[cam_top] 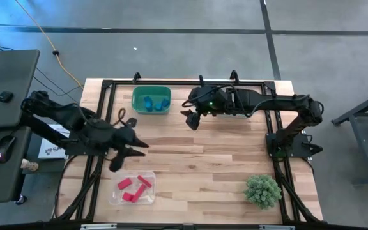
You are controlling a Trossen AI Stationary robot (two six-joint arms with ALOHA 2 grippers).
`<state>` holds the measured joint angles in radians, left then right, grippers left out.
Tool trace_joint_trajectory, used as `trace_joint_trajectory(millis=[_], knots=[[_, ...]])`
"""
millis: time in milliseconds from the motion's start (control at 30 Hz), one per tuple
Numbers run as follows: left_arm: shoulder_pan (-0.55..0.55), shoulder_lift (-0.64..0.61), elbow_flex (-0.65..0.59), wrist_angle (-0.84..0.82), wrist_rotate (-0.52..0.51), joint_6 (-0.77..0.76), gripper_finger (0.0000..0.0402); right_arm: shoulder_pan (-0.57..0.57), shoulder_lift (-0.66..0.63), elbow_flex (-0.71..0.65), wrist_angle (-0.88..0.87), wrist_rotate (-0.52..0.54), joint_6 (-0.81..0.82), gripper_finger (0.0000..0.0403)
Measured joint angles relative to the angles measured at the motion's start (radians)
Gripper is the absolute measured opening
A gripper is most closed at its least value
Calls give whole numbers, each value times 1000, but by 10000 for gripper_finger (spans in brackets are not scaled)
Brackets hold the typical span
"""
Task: Sort & place blocks by color
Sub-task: Return to Home Position
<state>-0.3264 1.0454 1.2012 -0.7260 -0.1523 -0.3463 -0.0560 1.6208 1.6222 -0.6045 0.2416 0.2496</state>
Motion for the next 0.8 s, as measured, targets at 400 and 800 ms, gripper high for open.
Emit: trace_joint_trajectory(millis=[400, 800], knots=[[-1, -397, -412, 234, 46, 28, 71, 72, -13, 0, 158, -107, 190, 259], [-2, -771, -679, 244, 60, -1, 71, 110, -13, 0, 281, -145, 218, 259]])
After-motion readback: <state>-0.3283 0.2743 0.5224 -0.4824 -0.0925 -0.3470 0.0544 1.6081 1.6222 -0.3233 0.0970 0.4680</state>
